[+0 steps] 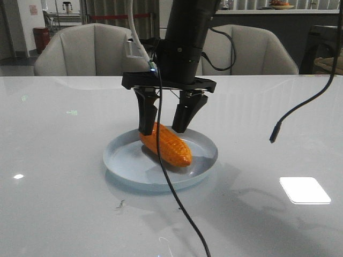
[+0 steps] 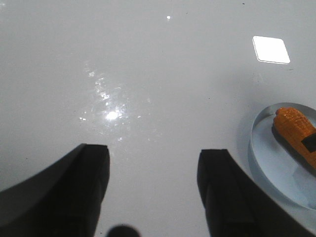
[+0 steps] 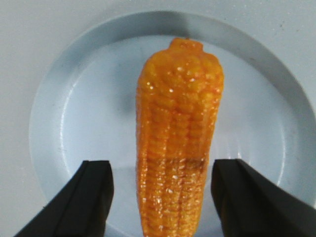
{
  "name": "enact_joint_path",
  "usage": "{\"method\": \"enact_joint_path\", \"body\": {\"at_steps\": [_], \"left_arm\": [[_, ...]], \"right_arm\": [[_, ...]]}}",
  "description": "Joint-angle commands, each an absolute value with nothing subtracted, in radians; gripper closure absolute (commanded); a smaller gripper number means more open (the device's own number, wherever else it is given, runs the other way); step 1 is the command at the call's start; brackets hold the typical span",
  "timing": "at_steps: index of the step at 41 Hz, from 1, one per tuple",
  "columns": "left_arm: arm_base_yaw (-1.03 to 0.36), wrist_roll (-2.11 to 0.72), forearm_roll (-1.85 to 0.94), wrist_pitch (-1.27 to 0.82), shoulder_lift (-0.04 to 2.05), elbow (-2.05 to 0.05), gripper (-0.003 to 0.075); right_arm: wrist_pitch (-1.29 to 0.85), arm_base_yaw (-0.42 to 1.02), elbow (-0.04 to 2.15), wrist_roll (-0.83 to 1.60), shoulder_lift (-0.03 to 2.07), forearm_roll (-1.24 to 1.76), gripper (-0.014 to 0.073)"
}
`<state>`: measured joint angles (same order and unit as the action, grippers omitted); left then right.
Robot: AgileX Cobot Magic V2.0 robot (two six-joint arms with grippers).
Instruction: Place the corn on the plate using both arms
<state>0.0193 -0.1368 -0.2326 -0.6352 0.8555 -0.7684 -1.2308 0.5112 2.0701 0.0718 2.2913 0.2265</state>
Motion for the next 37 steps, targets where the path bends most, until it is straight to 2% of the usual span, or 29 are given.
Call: {"method": "enact_joint_path", "body": {"at_steps": [1,19,37], "left_arm": [[0.022,-0.134,-0.25,-0.576,0.851,-0.795,0.0269],[0.022,-0.134,-0.25,-0.576,0.851,-0.795,0.0269],[0.022,-0.134,-0.25,-0.576,0.851,-0.795,0.0269]], "right_arm": [[-1.321,0.508,2.104,0.08,2.224,0.242,0.006],[-1.298,0.457,2.106,0.08,2.062,0.224,0.006],[-1.331,0.201,2.102,0.08,1.671,0.114,0.0075]]}}
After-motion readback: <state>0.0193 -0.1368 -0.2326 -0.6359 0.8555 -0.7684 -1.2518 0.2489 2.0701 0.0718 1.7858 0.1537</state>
